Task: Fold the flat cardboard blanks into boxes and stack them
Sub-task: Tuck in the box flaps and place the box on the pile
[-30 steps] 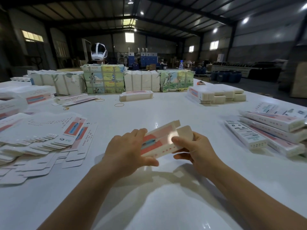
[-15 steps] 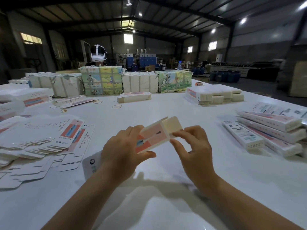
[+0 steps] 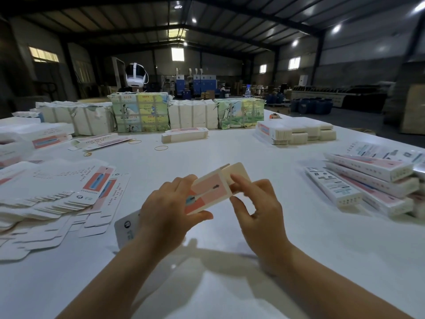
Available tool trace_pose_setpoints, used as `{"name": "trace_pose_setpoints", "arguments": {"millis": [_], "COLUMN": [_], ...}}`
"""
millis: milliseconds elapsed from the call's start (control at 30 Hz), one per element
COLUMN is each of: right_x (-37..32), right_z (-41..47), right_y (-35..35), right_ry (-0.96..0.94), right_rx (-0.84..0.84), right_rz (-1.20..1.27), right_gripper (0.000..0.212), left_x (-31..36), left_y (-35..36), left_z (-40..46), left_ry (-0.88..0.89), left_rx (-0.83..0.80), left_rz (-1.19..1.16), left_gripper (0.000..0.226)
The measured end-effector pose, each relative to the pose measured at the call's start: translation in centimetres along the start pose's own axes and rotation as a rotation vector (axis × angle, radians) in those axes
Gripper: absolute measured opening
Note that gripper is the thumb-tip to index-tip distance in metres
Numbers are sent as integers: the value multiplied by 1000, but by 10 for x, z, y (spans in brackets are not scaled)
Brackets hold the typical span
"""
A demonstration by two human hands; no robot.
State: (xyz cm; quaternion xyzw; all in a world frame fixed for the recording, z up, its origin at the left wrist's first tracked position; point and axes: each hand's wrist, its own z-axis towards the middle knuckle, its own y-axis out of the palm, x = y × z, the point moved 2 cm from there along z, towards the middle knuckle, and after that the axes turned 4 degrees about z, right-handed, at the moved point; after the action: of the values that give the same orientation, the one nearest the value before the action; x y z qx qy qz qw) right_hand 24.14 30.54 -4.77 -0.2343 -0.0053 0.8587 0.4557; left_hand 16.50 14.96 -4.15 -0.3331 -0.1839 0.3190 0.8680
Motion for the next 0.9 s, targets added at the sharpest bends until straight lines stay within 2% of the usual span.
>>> {"name": "trace_pose_setpoints", "arguments": {"millis": [133, 200, 333, 433, 633, 700, 767, 800, 867, 900], "right_x": [5, 5, 1, -6, -12, -8, 0, 5, 15, 20], "right_z": [6, 5, -1, -7, -4, 1, 5, 7, 8, 6], "right_y": [-1, 0, 2, 8, 9, 3, -1, -1, 3, 6], "right_ry": [22, 13, -71, 51, 175, 221, 334, 467, 782, 882], "right_rx": [-174, -262, -167, -146, -229, -170, -81, -84, -168, -195], "right_rz": [-91, -84, -122, -27, 111, 155, 189, 269, 644, 797], "right_gripper": [71, 70, 64, 60, 58, 61, 73, 82, 91, 80], "left_x": [-5, -5, -1, 5, 8, 7, 8, 8, 12, 14], "left_y": [-1, -1, 0, 3, 5, 3, 0, 0, 2, 3], "left_z": [0, 0, -2, -3, -3, -3, -2, -2, -3, -3], "left_ry": [51, 57, -3, -83, -81, -90, -98, -93, -71, -56], "left_rx": [-33, -45, -37, -71, -64, -51, -30, -26, -50, -66], "left_rz": [46, 53, -8, -78, -53, -38, -25, -14, 22, 47], "left_gripper": [69, 72, 69, 74, 78, 76, 72, 69, 68, 69]}}
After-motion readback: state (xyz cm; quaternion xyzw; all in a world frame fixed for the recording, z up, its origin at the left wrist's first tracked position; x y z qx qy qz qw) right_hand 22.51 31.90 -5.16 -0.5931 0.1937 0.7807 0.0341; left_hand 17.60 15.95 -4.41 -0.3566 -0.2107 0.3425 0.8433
